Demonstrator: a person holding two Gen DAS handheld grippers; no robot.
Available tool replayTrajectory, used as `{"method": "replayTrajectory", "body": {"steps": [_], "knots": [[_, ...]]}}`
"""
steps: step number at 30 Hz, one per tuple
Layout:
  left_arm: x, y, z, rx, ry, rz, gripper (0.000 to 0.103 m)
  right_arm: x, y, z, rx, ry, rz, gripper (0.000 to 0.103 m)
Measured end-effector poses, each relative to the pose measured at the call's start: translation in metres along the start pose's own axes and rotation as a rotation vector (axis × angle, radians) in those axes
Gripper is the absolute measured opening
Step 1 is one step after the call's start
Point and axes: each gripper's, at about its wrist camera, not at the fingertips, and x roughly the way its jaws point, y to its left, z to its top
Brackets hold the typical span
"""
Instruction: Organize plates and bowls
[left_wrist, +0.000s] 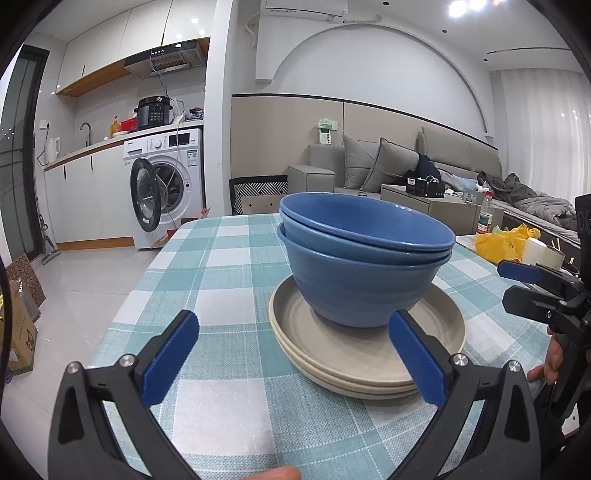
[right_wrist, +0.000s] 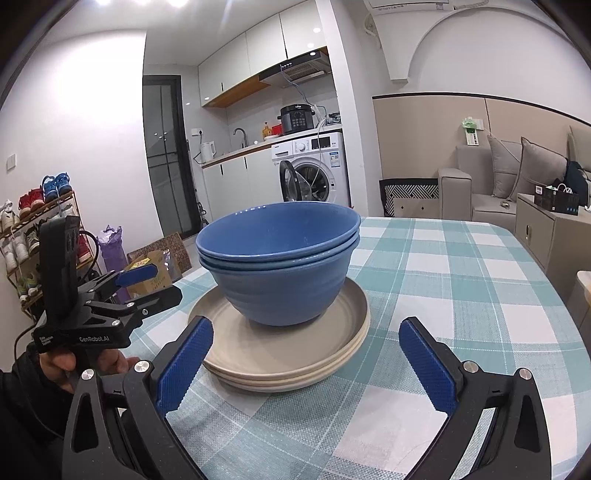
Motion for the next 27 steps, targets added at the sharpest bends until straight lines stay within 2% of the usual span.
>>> {"method": "replayTrajectory", "body": {"steps": [27], "knots": [[0.0013,-0.0013,-0.0034,0.005,-0.006,-0.014,0.103,0.0011,-0.0003,-0.0044,0.009,0.004,0.002,0.102]]}}
